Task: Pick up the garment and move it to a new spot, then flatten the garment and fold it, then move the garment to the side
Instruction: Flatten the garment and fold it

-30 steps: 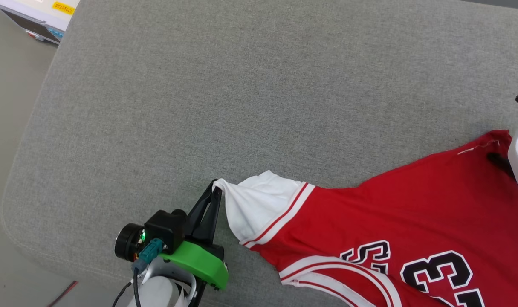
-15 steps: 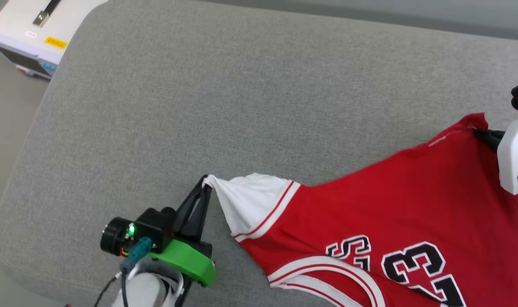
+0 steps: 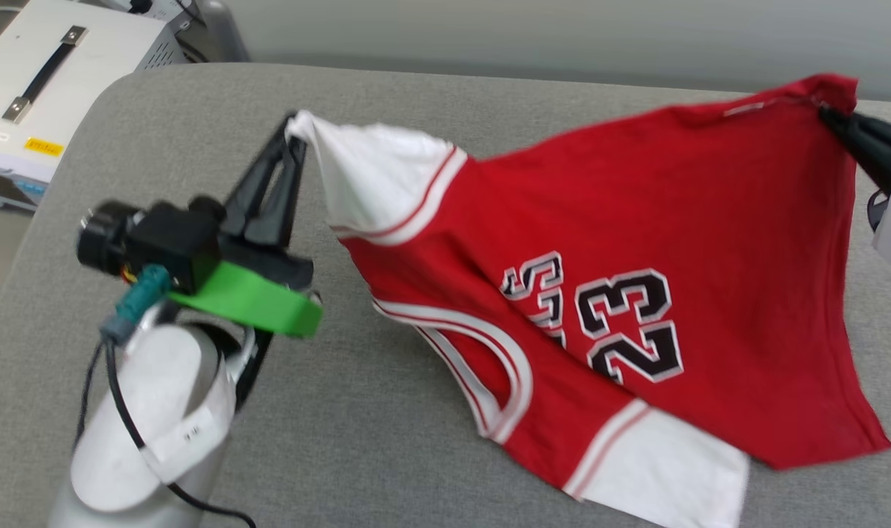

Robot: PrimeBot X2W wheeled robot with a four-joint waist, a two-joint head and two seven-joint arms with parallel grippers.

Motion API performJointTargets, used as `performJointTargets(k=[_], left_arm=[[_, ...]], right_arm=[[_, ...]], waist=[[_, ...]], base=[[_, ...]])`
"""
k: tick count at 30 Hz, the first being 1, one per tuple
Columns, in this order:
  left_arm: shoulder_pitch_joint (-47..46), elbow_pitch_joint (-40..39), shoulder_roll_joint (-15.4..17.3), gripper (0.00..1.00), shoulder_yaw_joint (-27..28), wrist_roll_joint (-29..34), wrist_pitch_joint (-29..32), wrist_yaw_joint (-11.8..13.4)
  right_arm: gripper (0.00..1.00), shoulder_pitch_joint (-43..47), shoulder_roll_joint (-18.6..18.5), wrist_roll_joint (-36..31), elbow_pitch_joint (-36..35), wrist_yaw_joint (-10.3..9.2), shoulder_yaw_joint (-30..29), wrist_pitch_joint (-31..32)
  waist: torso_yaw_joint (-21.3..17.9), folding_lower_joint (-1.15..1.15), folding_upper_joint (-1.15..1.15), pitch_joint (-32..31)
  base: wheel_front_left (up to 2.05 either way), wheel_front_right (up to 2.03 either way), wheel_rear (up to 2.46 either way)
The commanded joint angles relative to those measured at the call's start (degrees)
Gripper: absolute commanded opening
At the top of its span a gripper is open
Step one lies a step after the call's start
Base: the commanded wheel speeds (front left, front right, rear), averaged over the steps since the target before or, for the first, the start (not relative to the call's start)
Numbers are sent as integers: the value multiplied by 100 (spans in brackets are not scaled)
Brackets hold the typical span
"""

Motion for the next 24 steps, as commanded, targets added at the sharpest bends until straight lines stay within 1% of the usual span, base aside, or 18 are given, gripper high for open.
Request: performJointTargets(k=[1, 6, 9, 10, 15, 17, 20, 24], left_arm=[[-291, -53, 71, 0, 38, -47, 56, -48], [-1162, -124, 124, 0, 2, -46, 243, -137], [-1726, -56, 91, 0, -41, -122, 305, -192], [-2333, 46, 84, 0, -71, -172, 363, -231], [-3266, 353, 75, 0, -166, -248, 441, -276], [-3721, 553, 83, 0, -206, -297, 480, -290], [-4388, 867, 113, 0, -290, -352, 520, -306], [-5425, 1373, 147, 0, -400, -435, 519, -316]], right_arm=[[0, -115, -4, 10, -74, -3, -86, -92], [0, -218, 12, -32, -290, -3, -497, -310], [0, -322, 76, -110, -430, -3, -706, -359], [0, -507, 191, -255, -547, -3, -940, -398], [0, -926, 440, -566, -581, -3, -1240, -344], [0, -1214, 568, -739, -547, -3, -1309, -283], [0, -1719, 747, -952, -406, -3, -1387, -221], [0, -2620, 968, -1311, -37, -3, -1406, -204]], waist=[[-110, 0, 0, -90], [-138, 0, 0, -126], [-179, 0, 0, -87], [-236, 0, 0, 29], [-330, 0, 0, 349], [-377, 0, 0, 572], [-430, 0, 0, 919], [-492, 0, 0, 1426]], base=[[0, 0, 0], [0, 0, 0], [0, 0, 0], [0, 0, 0], [0, 0, 0], [0, 0, 0], [0, 0, 0], [0, 0, 0]])
